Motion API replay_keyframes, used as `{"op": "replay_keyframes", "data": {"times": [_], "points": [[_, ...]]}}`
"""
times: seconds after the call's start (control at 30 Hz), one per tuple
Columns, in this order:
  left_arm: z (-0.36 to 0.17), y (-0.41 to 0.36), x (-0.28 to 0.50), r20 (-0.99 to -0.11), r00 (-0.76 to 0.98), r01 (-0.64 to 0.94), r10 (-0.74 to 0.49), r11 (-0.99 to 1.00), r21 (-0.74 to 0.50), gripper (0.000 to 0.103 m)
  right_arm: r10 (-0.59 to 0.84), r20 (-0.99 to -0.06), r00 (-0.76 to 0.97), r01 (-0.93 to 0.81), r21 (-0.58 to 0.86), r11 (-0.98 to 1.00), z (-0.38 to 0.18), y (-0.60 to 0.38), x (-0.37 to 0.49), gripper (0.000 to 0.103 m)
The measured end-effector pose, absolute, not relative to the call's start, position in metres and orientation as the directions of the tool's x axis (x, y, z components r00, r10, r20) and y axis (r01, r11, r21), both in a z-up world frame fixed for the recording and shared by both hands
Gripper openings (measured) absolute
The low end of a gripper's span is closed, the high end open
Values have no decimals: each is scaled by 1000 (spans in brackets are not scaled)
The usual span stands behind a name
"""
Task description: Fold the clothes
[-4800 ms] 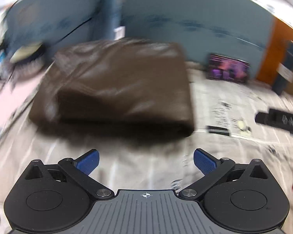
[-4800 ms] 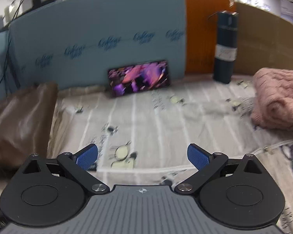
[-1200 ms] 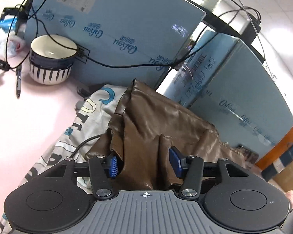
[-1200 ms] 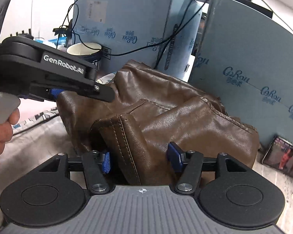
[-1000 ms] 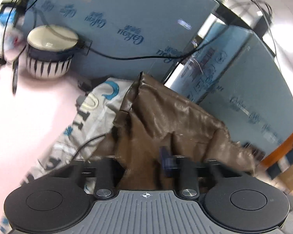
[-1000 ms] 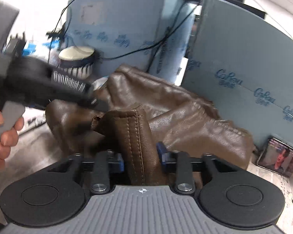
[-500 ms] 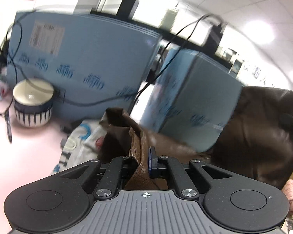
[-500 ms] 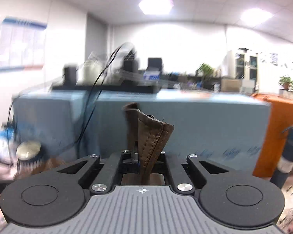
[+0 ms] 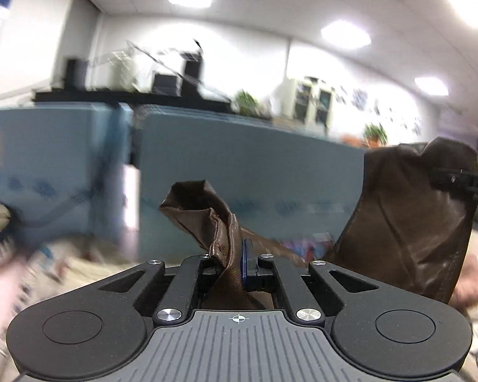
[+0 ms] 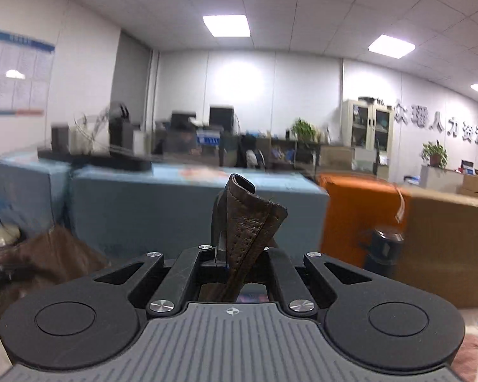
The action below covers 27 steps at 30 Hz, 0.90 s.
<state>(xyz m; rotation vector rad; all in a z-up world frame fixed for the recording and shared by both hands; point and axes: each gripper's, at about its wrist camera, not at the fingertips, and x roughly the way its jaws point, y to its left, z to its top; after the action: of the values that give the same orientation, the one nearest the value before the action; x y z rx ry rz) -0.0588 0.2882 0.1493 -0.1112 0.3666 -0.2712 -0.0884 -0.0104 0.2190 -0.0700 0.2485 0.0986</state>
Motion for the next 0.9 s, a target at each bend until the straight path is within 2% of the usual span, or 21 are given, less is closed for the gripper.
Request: {"op": "replay_keyframes", "data": {"times": [0.17, 0.33, 0.5, 0.53, 0.63, 0.67, 0.73, 0.8, 0.87, 0.9], "points": [[122, 255, -66, -451, 834, 287, -316, 949, -133, 4, 60, -432, 900, -90, -51, 995, 163, -53, -92, 4], [102, 239, -81, -537, 785, 294, -309, 949, -118, 5, 14, -497, 868, -36, -35, 999, 138, -86, -109, 4], [86, 238, -91, -604, 764, 221, -228, 971, -87, 8, 26, -580, 814, -28, 5, 1000, 120, -120, -115, 8], [84, 239, -91, -619, 756, 207, -214, 975, -84, 10, 24, -590, 807, -22, 11, 1000, 117, -126, -116, 10], [84, 239, -93, -636, 752, 178, -173, 982, -57, 16, 20, -595, 804, -1, 32, 999, 114, -141, -119, 27], [85, 238, -94, -635, 755, 171, -163, 984, -50, 20, 13, -589, 808, 1, 24, 1000, 114, -144, -121, 35], [87, 236, -93, -630, 765, 153, -131, 988, -20, 29, -11, -571, 821, 4, -13, 1000, 115, -148, -120, 41], [91, 238, -91, -608, 788, 136, -96, 990, 21, 47, -26, -561, 828, 9, -33, 999, 118, -156, -116, 43], [96, 239, -89, -584, 809, 118, -61, 991, 60, 59, -2, -560, 829, -14, -23, 1000, 121, -163, -111, 47], [98, 240, -84, -581, 811, 136, -72, 988, 67, 61, 16, -567, 823, -34, -22, 999, 122, -165, -107, 48]]}}
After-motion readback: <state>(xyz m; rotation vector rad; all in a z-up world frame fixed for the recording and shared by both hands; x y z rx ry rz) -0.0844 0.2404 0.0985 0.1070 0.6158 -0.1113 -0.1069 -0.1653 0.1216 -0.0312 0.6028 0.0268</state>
